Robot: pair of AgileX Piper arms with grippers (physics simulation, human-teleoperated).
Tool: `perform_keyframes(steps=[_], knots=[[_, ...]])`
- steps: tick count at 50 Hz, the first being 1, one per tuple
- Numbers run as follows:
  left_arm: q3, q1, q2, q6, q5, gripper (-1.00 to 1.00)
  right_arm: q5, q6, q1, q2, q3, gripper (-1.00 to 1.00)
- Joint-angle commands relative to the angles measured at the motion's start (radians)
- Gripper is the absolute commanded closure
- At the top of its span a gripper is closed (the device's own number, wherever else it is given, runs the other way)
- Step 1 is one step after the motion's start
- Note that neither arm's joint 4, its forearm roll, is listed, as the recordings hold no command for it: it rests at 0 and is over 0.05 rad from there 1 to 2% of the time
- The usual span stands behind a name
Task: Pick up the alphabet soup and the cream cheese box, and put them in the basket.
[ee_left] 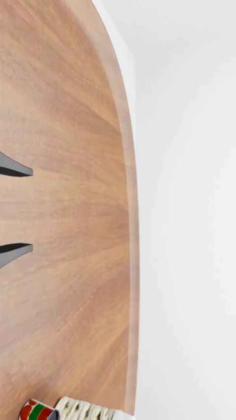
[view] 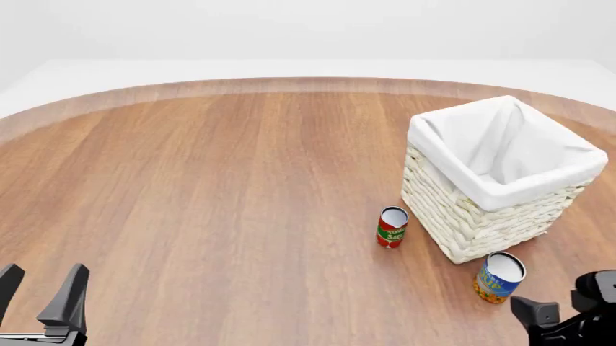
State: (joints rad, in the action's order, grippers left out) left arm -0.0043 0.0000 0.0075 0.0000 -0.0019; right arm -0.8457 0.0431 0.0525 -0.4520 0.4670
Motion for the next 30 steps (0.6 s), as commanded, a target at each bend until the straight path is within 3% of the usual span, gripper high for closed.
perform_keyframes(steps=[1, 30], knots=[[0.000, 0.000, 0.000, 0.000, 0.000, -1.00, 0.056, 0.005, -0.025, -0.040, -0.032, -1.00], [0.000, 0.000, 0.000, 0.000, 0.000, -1.00, 0.133, 0.028, -0.074, -0.108, -0.067, -1.00]])
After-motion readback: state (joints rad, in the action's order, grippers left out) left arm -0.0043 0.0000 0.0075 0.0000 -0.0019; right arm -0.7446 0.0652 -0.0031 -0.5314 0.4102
